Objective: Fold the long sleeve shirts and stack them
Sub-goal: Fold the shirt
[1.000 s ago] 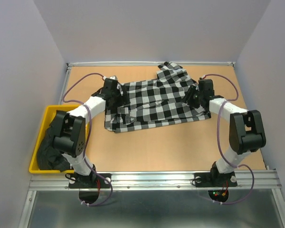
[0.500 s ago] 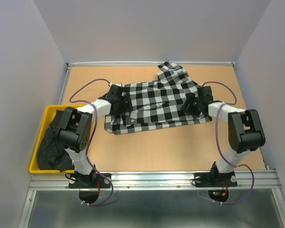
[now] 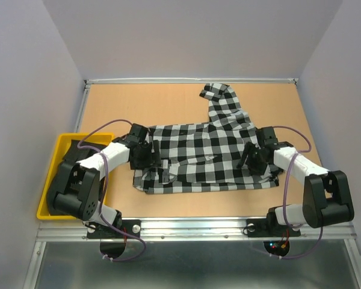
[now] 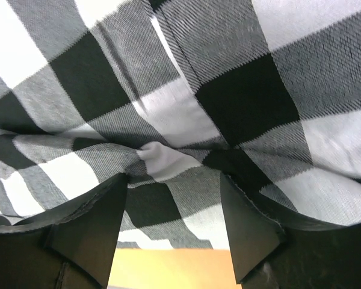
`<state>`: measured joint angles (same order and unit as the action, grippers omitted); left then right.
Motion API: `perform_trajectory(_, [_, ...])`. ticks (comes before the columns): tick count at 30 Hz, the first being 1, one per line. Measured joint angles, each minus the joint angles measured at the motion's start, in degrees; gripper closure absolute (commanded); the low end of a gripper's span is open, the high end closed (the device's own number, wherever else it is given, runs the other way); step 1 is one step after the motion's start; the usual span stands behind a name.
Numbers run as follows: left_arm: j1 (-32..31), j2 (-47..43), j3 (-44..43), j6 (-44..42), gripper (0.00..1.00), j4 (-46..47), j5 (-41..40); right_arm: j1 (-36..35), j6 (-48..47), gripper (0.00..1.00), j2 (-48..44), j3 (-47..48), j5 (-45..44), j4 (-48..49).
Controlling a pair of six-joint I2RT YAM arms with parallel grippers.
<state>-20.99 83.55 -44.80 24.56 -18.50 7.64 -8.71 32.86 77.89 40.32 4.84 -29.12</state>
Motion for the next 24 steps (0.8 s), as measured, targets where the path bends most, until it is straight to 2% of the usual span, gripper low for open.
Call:
perform_trajectory(5, [0.74,-0.9,-2.47,-0.22,0.08,-5.16,-0.57,0.0,-0.57,0.29,-1.25,1.33,-1.31,-7.32])
perform_trajectory(9, [5.75,0.46,-10.75,1.07,0.11,-6.25,-2.56,0.0,-2.67,0.29,-0.59,9.77,-4.31,-10.43])
perform_trajectory(12, [8.87,4.98,-18.18,2.95,0.16,-4.2,-5.16,0.0,-4.59,0.29,0.98,16.48,-6.12,-9.88])
perform_trajectory(16, [10.08,12.87,-26.56,6.32,0.27,-3.13,-7.91,0.0,-6.29,0.28,1.62,19.74,-7.08,-9.31])
perform_trajectory(19, [9.84,19.37,-32.63,8.76,0.32,-3.65,-9.25,0.0,-7.5,0.26,1.64,19.89,-7.93,-9.46])
perform_trajectory(24, [9.31,26.43,-38.71,13.73,0.33,-5.09,-10.1,0.0,-9.35,0.25,1.62,19.89,-9.03,-9.42])
